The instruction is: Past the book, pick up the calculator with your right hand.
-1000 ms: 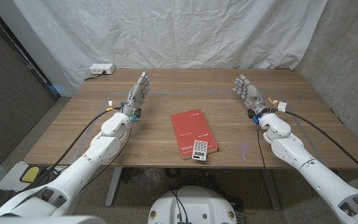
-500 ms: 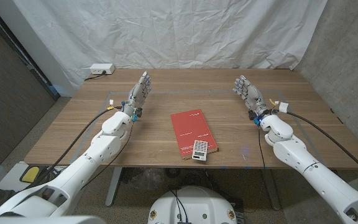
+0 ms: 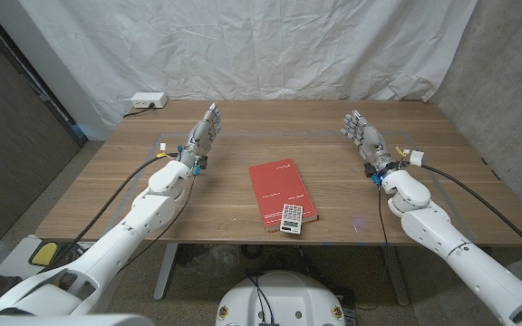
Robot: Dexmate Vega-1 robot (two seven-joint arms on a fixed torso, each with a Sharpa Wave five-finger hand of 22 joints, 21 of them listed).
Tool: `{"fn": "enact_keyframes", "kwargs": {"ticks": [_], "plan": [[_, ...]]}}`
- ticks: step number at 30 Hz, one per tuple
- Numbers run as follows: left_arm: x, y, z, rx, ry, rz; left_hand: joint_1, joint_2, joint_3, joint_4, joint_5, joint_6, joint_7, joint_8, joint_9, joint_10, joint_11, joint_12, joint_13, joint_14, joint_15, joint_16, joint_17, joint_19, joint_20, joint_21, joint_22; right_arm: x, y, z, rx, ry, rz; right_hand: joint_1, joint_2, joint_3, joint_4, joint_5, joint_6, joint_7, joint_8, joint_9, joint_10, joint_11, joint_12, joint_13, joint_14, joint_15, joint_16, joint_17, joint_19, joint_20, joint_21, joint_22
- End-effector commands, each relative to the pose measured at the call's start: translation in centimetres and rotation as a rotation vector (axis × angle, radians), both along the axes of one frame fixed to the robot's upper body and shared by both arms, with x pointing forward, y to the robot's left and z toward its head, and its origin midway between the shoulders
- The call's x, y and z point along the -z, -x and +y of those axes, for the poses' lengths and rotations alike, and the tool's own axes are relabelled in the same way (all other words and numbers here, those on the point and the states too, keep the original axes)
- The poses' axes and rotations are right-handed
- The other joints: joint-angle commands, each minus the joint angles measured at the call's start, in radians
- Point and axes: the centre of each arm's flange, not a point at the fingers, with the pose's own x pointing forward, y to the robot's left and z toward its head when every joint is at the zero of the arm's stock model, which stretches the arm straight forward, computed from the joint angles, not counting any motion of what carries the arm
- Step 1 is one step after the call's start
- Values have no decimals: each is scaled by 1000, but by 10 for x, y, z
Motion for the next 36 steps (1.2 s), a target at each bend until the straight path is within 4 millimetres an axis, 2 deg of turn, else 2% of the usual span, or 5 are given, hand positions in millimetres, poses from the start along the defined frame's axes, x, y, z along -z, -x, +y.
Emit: {"fn": "enact_keyframes", "kwargs": {"ticks": [1,36], "plan": [[2,-1,-2,13,6,7,7,6,3,2,-2,0,3,7,2,-4,1,3,2,0,9,5,3,-13,-53,3,2,2,10,-1,0,9,-19,10,2,2,-1,0,11,1,6,5,12,2,10,2,12,-2,7,4,12,-17,-3,3],[2,12,-9,3,-2,4,16,17,1,1,-7,-1,6,6,3,-4,4,4,2,2,12,6,3,-16,-48,4,3,22,45,-20,23,16,-71,11,2,1,0,-2,16,0,6,6,17,3,11,3,22,-6,8,6,19,-16,-13,3]]}}
